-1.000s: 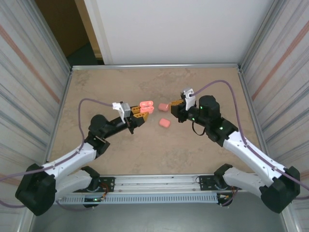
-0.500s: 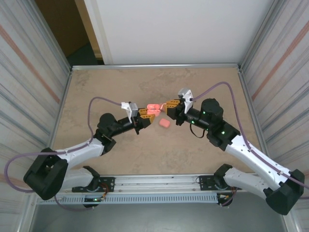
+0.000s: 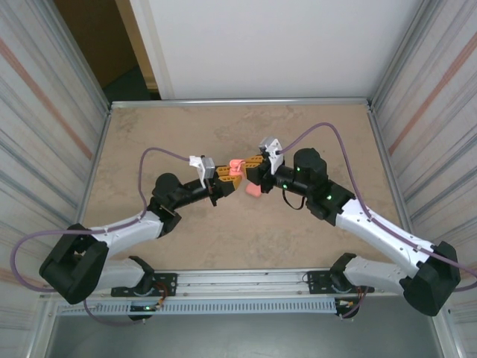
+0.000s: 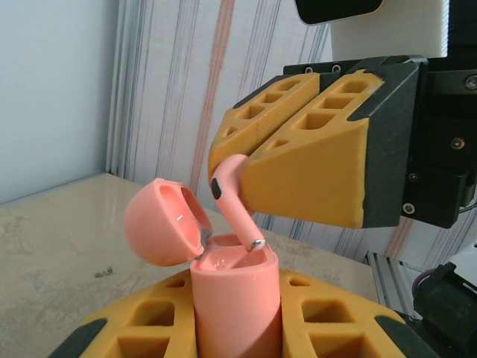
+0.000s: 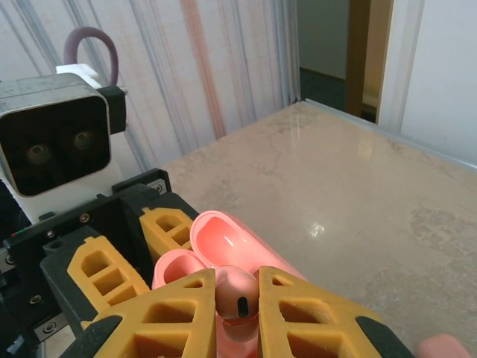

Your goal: Insert the wireless bluetooth earbuds into the charging case

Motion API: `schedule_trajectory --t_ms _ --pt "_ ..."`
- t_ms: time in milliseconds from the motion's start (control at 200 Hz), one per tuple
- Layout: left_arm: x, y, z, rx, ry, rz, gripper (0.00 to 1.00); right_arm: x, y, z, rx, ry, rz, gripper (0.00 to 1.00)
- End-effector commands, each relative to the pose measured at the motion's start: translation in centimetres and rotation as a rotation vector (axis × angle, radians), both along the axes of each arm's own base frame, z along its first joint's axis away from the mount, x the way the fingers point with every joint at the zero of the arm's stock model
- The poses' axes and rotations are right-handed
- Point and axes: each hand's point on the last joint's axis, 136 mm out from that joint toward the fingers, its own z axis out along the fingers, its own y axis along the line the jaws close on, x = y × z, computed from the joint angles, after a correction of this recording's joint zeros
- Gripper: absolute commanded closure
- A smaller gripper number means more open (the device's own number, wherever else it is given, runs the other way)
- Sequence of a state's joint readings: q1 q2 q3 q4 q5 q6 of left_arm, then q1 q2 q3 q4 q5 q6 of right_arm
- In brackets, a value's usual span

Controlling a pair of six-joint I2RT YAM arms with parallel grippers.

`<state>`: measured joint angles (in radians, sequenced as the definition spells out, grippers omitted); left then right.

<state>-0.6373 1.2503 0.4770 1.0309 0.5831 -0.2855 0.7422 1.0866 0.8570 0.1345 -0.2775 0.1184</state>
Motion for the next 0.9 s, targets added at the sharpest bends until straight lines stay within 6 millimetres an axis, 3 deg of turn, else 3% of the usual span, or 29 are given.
schedule_trajectory --t_ms 0,536,897 --pt "-0.5 -0.2 2.3 -0.046 -0.066 -0.023 1.00 0.0 0.5 2.9 0.044 -0.069 0.014 0.84" --pt "-0.6 -0.2 2.4 -0.047 -0.065 -0.023 1.00 0.1 1.8 2.3 0.026 -0.063 0.033 0.84" --pt "-0.7 -0.1 2.6 -0.052 -0.067 -0.022 1.00 -1.0 2.2 1.1 -0.008 -0.024 0.088 0.82"
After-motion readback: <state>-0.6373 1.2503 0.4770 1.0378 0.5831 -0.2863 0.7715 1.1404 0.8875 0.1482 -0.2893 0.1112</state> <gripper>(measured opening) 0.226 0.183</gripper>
